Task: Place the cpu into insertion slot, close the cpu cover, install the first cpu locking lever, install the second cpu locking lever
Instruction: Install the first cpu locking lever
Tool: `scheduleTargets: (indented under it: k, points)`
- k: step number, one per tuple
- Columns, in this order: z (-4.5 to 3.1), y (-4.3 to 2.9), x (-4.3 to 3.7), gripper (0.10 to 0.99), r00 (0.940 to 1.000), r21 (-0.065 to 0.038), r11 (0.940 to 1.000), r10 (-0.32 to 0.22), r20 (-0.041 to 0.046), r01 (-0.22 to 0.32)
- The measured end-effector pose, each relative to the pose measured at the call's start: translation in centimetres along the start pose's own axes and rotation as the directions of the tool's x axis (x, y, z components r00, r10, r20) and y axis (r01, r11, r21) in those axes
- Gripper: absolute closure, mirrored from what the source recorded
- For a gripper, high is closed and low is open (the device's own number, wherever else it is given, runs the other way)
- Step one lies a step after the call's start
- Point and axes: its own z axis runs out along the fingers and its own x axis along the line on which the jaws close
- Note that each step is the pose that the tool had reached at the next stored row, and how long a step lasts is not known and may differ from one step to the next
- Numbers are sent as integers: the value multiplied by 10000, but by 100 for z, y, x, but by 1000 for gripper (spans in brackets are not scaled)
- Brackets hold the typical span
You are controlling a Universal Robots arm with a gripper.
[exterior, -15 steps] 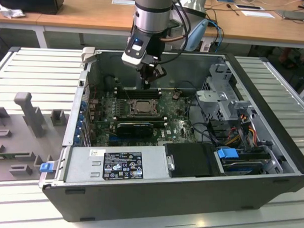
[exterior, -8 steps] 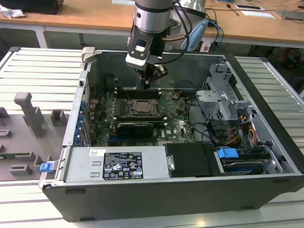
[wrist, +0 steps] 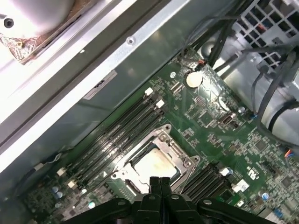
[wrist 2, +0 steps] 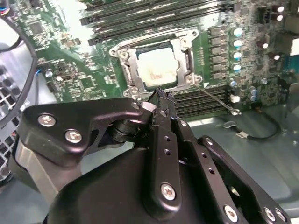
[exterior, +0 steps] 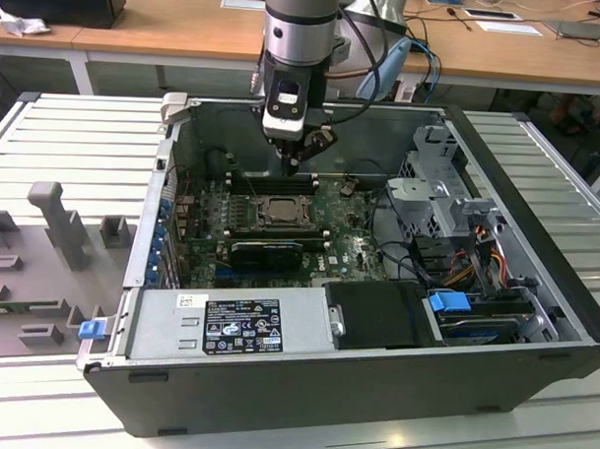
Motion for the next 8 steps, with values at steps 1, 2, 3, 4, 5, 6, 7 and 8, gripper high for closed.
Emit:
scheduleTargets:
  k: [1,2,3,4,5,6,7,8]
  points:
    - [1,1,0,980,9998,-55,9998,-178,50,178]
    - [1,1,0,980,9994,-60,9994,-355,50,355]
    - [0,0,0,980,9988,-60,9988,-491,46,491]
    - [0,0,1,980,9975,-61,9975,-706,37,706]
    - [1,0,1,980,9965,-63,9965,-838,31,838]
    - [1,0,0,980,9942,-64,9942,-1073,21,1073]
    - [1,0,0,980,9926,-66,9926,-1211,17,1211]
    - [1,0,0,980,9913,-70,9913,-1316,16,1317]
